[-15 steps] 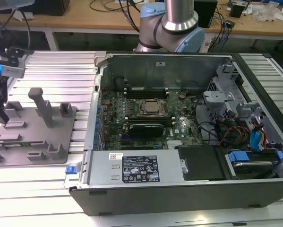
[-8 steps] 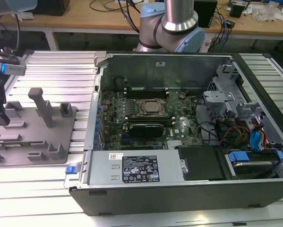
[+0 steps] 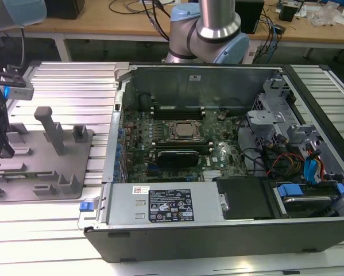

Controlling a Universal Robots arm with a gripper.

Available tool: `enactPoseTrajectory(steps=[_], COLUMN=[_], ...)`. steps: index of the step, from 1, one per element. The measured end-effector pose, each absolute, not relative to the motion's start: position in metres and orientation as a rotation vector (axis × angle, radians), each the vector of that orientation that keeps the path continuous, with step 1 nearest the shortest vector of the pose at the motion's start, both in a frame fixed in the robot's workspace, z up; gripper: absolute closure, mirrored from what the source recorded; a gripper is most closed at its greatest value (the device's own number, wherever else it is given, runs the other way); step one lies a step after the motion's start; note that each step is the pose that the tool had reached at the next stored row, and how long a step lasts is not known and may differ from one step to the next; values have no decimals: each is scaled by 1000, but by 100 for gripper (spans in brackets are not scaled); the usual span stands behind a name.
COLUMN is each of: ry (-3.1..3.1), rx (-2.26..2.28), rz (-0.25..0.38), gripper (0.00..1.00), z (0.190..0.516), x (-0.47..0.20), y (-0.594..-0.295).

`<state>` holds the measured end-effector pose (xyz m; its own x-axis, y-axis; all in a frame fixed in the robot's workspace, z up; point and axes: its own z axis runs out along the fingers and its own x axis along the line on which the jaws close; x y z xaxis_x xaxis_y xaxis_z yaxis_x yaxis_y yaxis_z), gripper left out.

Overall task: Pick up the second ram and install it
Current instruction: 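Pick up the second ram and move it above second insertion slot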

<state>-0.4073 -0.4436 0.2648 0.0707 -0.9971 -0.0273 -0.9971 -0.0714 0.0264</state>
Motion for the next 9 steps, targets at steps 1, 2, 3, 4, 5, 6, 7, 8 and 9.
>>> enactPoseTrajectory(steps=[1, 2, 3, 4, 5, 6, 7, 8, 9], ry=[-2141, -2141, -2142, -2142, -2141, -2139, -2138, -2138, -2138], rx=[2299, 2299, 2300, 2300, 2301, 2302, 2303, 2304, 2304], rz=[-60, -62, -63, -64, -64, -64, -64, -64, -64], gripper=[92, 92, 92, 92, 92, 92, 92, 92, 92], z=[263, 260, 258, 255, 251, 246, 244, 242, 241], x=[-407, -407, -407, -407, -407, -408, -409, -409, -411], y=[-445, -446, -447, -447, -447, -447, -447, -447, -447])
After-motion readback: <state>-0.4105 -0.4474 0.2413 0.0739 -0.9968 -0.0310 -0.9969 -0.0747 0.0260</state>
